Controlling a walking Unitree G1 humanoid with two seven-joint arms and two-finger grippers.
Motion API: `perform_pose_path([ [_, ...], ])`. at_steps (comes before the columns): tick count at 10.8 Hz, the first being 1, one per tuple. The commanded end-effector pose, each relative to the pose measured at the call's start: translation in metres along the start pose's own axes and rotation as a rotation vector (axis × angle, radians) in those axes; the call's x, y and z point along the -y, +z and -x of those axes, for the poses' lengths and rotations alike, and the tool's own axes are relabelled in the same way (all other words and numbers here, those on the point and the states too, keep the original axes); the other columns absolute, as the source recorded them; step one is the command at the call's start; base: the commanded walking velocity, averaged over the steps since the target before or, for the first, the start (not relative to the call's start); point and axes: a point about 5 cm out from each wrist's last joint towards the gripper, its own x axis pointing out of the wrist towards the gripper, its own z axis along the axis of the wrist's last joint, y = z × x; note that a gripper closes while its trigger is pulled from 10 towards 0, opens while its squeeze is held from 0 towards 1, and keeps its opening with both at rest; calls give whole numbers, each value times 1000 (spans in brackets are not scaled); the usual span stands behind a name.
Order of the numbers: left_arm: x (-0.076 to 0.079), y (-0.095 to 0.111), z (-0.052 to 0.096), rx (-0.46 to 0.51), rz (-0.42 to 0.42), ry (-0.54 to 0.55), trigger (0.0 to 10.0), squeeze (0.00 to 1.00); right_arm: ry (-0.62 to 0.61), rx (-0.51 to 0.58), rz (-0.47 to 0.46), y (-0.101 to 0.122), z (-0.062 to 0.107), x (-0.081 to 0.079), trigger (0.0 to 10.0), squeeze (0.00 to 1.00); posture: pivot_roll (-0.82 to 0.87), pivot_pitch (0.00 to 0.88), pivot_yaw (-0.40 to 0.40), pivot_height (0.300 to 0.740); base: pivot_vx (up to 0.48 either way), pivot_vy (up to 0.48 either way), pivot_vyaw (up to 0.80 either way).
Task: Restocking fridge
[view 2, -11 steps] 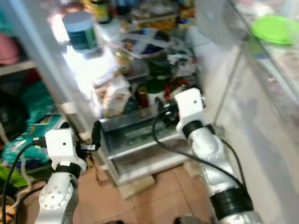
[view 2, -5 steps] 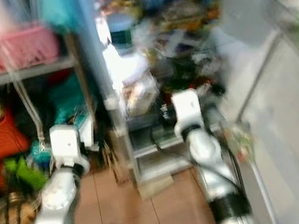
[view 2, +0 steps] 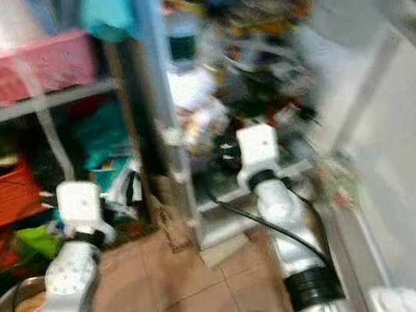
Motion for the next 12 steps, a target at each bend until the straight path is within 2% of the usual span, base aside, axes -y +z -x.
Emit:
perform_pose_path([
  [1, 7, 2, -2, 14, 7, -27, 10000, 0, -30, -1, 9, -1, 3, 8, 10000, 0, 78, 103, -9, 740, 0, 0, 0],
  [4, 6, 1, -2, 15, 3, -28, 10000, 0, -24, 9, 22, -1, 3, 6, 10000, 0, 81, 101, -5, 740, 0, -326, 0],
  [7, 9, 0, -4, 7, 8, -9, 10000, 0, -4, 14, 20, -2, 5, 6, 10000, 0, 75, 97, -4, 740, 0, 0, 0],
  [12, 9, 0, -5, 10, 18, 0, 10000, 0, 2, 21, 23, 0, 4, 7, 10000, 0, 76, 95, -11, 740, -256, 0, 0],
])
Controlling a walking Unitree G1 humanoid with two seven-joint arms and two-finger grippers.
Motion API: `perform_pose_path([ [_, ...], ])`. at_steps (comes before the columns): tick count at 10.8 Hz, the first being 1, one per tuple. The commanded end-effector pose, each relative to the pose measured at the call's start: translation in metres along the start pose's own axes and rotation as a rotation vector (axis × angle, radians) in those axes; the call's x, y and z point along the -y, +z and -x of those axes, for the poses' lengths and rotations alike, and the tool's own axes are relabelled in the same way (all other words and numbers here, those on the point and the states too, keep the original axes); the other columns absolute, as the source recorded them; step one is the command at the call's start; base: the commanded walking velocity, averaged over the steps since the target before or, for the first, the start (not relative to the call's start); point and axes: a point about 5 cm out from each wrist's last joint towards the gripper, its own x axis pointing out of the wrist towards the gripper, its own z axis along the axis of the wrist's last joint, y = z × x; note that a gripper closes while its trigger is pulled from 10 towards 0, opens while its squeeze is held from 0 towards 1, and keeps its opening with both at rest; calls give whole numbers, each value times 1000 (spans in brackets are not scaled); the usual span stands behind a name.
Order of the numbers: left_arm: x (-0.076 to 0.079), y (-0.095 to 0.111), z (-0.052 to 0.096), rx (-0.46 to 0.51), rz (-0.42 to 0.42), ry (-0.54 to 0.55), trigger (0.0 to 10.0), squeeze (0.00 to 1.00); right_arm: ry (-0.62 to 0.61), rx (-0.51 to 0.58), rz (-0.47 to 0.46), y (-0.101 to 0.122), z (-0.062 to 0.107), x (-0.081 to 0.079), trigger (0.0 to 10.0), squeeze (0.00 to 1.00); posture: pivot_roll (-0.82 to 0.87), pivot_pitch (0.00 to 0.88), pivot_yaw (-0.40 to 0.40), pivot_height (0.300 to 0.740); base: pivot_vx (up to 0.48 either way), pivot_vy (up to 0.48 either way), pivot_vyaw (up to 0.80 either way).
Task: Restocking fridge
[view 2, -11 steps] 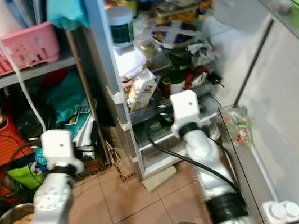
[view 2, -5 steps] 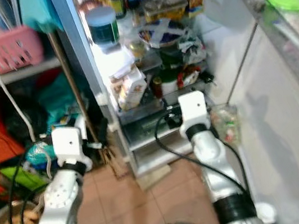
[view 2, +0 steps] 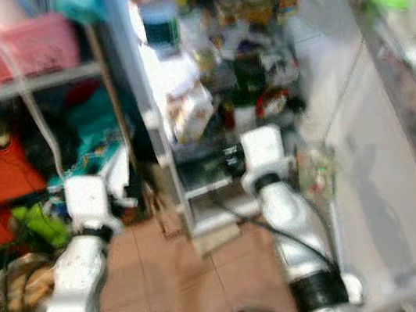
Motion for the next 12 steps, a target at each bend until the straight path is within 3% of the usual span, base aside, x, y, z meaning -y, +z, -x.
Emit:
perform_pose_path([
  [1, 2, -4, 2, -19, 0, 3, 10000, 0, -7, -1, 6, 0, 0, 5, 10000, 0, 75, 95, -12, 740, -251, 0, 0],
  [8, 2, -5, 1, -19, -5, 3, 10000, 0, 73, 11, -26, 1, 0, 1, 10000, 0, 74, 100, -14, 740, -109, 0, 0],
  [10, 2, -5, 2, -21, -7, 10, 10000, 0, 206, -99, -16, -19, 12, -3, 10000, 0, 75, 100, -15, 740, 0, 0, 0],
  [11, 2, -6, 2, -22, -5, 12, 10000, 0, 199, -224, 32, -40, 25, 14, 10000, 0, 74, 101, -16, 740, 0, 0, 0],
  [12, 1, -6, 2, -24, -5, 11, 10000, 0, 204, -267, 39, -47, 31, 21, 10000, 0, 72, 103, -15, 740, 0, 0, 0],
])
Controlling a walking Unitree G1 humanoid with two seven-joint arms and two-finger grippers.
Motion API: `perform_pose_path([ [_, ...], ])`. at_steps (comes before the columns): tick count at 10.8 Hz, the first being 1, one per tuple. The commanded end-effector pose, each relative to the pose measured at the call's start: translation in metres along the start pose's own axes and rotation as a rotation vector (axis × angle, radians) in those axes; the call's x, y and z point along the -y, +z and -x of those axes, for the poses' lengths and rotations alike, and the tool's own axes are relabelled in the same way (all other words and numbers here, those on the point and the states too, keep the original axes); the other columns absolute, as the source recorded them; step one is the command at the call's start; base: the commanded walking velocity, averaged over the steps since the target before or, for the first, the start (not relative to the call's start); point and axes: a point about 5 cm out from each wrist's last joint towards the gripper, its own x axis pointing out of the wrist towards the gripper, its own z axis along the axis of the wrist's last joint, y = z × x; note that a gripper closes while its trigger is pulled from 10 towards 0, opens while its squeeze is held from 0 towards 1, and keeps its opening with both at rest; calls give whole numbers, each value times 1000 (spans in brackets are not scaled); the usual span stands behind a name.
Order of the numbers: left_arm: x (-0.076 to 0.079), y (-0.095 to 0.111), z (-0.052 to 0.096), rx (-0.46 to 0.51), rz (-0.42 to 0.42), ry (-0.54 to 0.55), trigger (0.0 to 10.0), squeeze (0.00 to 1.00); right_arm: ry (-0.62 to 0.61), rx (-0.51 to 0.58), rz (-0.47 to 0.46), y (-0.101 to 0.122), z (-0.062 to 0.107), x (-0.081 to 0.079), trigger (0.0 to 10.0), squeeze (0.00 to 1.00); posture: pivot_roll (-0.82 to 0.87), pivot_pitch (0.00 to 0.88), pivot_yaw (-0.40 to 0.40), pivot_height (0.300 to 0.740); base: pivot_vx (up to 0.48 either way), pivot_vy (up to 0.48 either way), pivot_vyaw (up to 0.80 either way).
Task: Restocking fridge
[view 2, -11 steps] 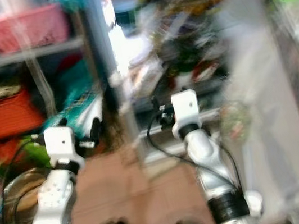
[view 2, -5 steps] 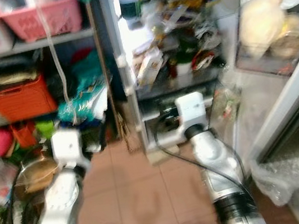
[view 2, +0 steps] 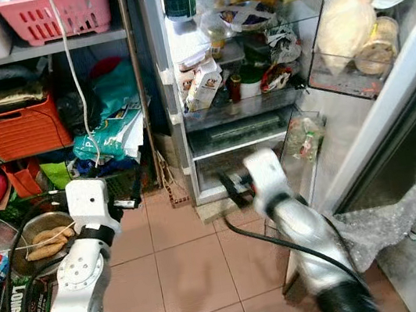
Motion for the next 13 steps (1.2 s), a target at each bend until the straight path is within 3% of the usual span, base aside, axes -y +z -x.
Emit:
perform_pose_path([
  [1, 1, 0, 0, -4, -9, -5, 10000, 0, 11, -47, 12, -6, 5, 7, 10000, 0, 68, 104, -13, 740, 0, 0, 0],
  [3, 2, -2, 0, -19, -4, -19, 10000, 0, -33, -247, 20, -31, 25, 36, 10000, 0, 58, 107, -9, 740, 0, 0, 0],
  [5, 3, -3, 1, -24, -4, -27, 10000, 0, -16, -385, -4, -48, 40, 48, 10000, 0, 56, 107, -8, 740, 0, 0, 0],
  [8, 3, -4, 1, -28, -3, -36, 10000, 0, 172, -559, -40, -69, 70, 52, 10000, 0, 45, 112, -10, 740, 0, 0, 0],
  [9, 4, -4, 1, -33, -1, -39, 10000, 0, 91, -623, 19, -81, 78, 68, 10000, 0, 45, 112, -12, 740, 0, 0, 0],
  [11, 2, -5, 2, -31, -14, -65, 10000, 0, -71, -712, 32, -92, 94, 93, 10000, 0, 43, 115, -10, 740, 0, 0, 0],
  [13, 3, -4, 2, -21, -13, -74, 10000, 0, -134, -690, 16, -90, 92, 98, 10000, 0, 42, 115, -7, 740, 0, -133, 0],
])
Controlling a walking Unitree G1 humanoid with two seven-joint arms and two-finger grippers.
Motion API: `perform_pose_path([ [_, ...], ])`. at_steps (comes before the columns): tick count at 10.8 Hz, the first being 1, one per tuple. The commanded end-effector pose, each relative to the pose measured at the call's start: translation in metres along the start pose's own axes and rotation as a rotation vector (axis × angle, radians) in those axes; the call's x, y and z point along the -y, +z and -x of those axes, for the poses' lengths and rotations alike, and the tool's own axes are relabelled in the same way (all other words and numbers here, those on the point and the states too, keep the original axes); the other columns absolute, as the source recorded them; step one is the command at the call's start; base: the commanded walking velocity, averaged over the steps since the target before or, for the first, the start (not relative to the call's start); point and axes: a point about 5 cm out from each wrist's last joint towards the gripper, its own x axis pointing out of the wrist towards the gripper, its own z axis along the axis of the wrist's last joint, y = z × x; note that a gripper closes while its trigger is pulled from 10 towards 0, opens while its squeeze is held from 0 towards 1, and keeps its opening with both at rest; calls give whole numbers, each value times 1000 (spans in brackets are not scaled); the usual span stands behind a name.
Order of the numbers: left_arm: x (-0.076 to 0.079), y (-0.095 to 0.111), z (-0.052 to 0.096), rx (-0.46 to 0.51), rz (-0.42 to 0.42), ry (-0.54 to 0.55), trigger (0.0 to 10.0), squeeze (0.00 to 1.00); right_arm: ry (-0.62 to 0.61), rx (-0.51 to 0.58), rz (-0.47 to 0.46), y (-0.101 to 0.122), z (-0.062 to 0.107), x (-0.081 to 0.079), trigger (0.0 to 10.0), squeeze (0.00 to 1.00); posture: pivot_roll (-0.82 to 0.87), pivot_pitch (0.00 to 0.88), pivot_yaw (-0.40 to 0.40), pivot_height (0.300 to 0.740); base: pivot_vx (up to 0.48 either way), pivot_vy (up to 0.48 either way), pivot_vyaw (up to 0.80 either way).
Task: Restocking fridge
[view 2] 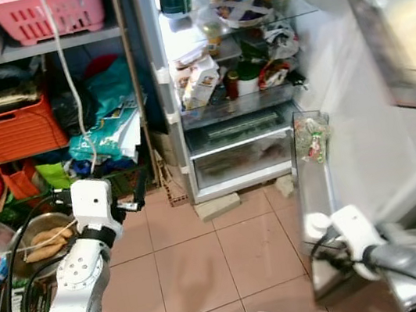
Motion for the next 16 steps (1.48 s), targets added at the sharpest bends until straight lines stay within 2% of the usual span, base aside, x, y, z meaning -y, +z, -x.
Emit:
perform_pose_path([
  [1, 1, -1, 0, -5, 6, -4, 10000, 0, -4, 29, -6, 7, -1, -1, 10000, 0, 42, 113, -6, 740, 0, 0, 0],
  [5, -1, -3, 1, -22, 6, 29, 10000, 0, 29, 43, -36, 10, -9, -18, 10000, 0, 52, 112, -13, 740, -285, 0, 0],
  [8, -2, -3, 0, -21, 1, 28, 10000, 0, -11, 71, -44, 20, -13, -15, 10000, 0, 54, 107, -11, 740, -410, 0, 0],
  [9, -2, -3, 0, -19, 1, 28, 10000, 0, -29, 113, -58, 28, -13, -16, 10000, 0, 56, 105, -11, 740, -274, 0, 0],
  [11, -5, -3, -1, -18, -4, 33, 10000, 0, -126, 350, -103, 75, -9, -28, 10000, 0, 54, 105, -7, 740, 0, 0, 0],
  [12, -5, -1, -1, -1, 11, 27, 10000, 0, -169, 429, -135, 91, -6, -34, 10000, 0, 55, 100, -5, 740, 0, 0, 0],
  [13, -6, -1, -1, 2, 15, 32, 10000, 0, -210, 476, -162, 99, -4, -35, 10000, 0, 53, 93, -2, 740, 0, 0, 0],
  [14, -6, -2, -1, 3, 23, 30, 10000, 0, -304, 594, -237, 115, 3, -36, 10000, 0, 52, 84, -1, 740, 0, 0, 0],
  [16, -6, 1, -3, 25, 24, 14, 10000, 0, -375, 661, -254, 129, 8, -36, 10000, 0, 56, 82, -1, 740, 133, 0, -700],
])
